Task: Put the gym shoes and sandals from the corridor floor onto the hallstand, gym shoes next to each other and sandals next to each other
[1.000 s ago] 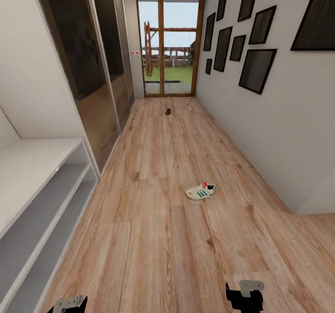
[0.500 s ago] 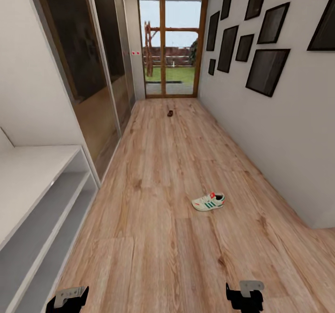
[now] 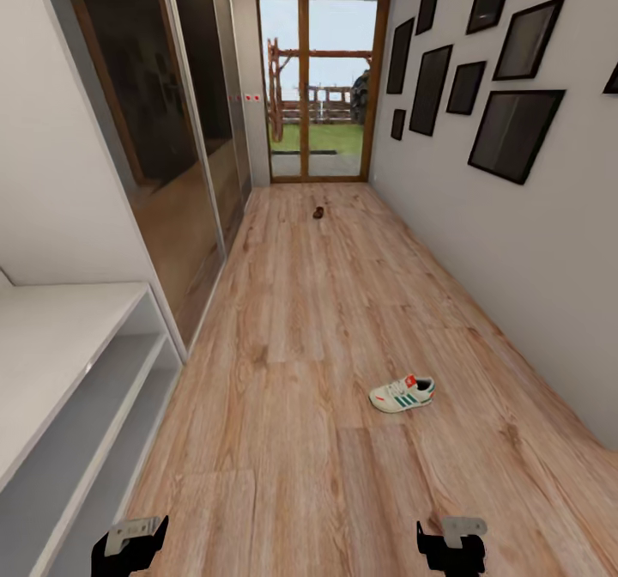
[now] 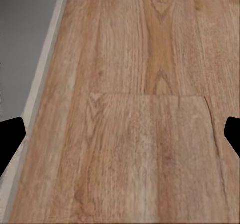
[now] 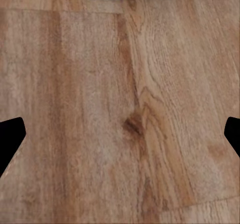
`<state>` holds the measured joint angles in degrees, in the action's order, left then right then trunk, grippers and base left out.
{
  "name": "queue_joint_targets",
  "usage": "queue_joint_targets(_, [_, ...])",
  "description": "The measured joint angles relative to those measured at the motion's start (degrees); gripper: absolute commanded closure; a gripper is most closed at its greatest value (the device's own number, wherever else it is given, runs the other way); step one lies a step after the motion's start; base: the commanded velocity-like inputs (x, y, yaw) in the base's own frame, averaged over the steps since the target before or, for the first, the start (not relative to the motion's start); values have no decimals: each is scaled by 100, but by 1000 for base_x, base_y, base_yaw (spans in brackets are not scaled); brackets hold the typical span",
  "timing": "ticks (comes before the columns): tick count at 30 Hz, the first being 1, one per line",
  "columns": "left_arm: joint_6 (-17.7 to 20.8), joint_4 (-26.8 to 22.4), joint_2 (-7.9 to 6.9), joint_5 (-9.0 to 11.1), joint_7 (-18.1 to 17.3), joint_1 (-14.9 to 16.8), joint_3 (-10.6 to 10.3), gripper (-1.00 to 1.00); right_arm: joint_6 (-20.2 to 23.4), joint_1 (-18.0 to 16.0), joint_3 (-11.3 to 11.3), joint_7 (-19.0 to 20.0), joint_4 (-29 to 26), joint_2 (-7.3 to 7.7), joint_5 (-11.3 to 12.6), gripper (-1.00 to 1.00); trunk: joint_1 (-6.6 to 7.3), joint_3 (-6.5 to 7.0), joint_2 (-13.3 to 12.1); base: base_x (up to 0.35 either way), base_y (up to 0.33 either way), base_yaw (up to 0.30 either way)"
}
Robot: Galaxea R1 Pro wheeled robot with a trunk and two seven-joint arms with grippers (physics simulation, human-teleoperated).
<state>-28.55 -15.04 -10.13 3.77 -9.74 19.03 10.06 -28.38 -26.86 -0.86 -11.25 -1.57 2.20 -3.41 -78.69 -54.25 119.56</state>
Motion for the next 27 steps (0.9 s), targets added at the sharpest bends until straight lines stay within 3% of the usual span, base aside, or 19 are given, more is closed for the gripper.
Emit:
queue_joint_targets(21, [-20,-39,18,-3,7,0,7,-100,-2,0,-1,1,2,-6,0,-100,-3,0,0,48,25,0])
queue_joint_targets(27, [-15,-40,19,-3,8,0,7,-100,-2,0,-1,0,2,-8,0,-100,0,0,0,195,0,0])
